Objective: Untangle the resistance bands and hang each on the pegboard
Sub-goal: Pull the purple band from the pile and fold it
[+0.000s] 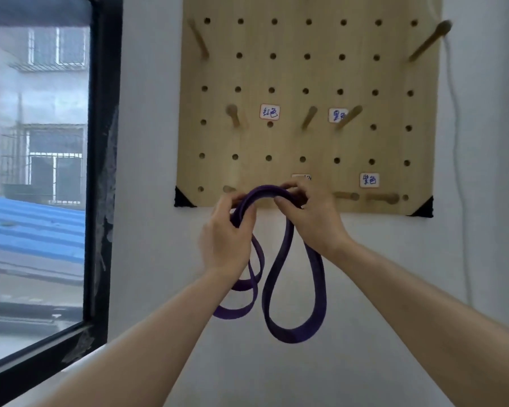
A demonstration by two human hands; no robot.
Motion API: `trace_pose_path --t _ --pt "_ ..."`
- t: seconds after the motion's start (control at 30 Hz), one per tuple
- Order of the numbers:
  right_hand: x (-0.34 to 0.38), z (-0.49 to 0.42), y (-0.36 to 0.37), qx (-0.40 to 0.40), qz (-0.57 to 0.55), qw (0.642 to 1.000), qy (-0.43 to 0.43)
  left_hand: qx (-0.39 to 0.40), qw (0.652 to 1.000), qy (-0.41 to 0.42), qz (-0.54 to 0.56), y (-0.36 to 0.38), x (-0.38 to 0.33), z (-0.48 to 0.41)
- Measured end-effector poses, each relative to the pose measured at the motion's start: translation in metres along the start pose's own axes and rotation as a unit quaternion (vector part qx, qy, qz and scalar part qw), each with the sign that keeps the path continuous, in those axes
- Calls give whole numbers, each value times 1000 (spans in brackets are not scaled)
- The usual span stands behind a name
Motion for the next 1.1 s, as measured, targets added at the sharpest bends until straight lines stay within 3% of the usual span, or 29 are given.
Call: trace_pose_path --t 0.2,0.37,0.5,0.67,0.83,1.1 --pt "-6 -45 2 -27 90 993 -69 -80 995 8 -61 25 19 -17" --pt "-23 -58 16 -16 166 979 -121 -62 991 37 -115 36 38 -22" --pt "-31 -44 24 -51 226 963 -139 -48 980 99 -166 34 39 -17" --pt "-47 -11 36 -78 216 964 -137 -5 965 182 -189 31 38 -1" --pt "-53 12 49 -80 200 968 -131 13 956 211 -204 33 36 4" --pt "-80 -27 49 -15 132 989 -66 85 975 121 -166 46 63 -28"
Point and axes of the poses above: each hand's wrist, its own z-axis away from the middle knuckle, its own y-axis out of the palm, x = y × z, the point moved 8 cm from there along -z, towards the middle knuckle, and after that the axes turned 15 degrees about z, right-handed, at the moved point
